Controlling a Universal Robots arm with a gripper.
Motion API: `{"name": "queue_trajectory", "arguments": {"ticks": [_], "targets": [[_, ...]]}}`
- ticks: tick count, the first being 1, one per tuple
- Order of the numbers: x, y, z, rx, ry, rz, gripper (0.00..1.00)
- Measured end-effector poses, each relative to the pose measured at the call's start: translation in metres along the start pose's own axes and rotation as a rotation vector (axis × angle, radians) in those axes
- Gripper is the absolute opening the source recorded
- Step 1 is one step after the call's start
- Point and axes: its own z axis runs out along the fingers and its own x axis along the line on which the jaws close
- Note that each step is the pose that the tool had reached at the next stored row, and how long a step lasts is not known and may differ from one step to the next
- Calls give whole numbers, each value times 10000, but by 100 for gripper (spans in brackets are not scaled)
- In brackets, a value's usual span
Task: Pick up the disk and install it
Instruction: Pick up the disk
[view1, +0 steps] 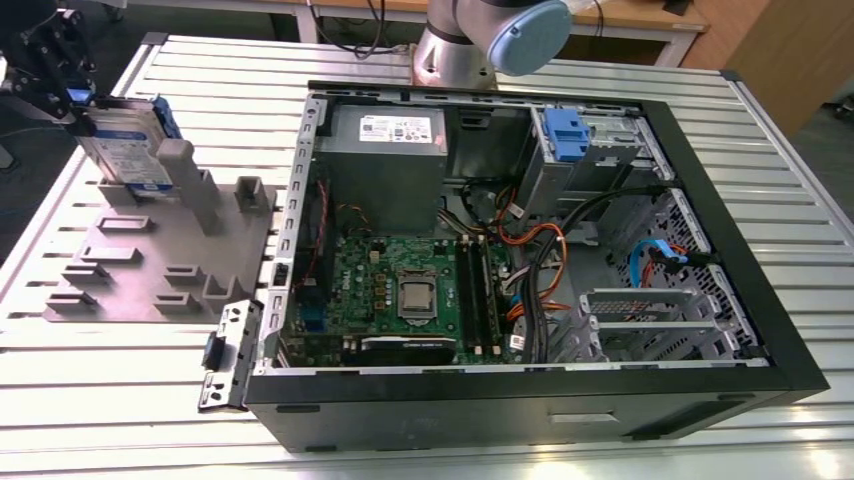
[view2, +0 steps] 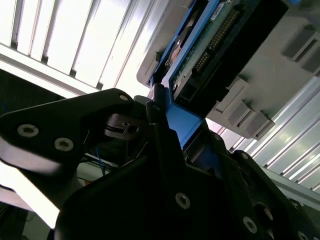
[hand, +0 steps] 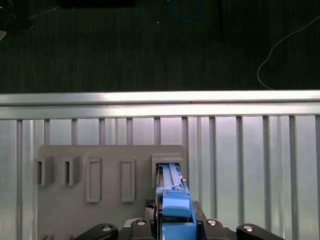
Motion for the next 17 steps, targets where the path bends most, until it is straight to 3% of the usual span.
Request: {"name": "queue_trajectory", "arguments": {"ticks": [17], "targets": [[-1, 0, -31, -1, 0, 0, 37]]}}
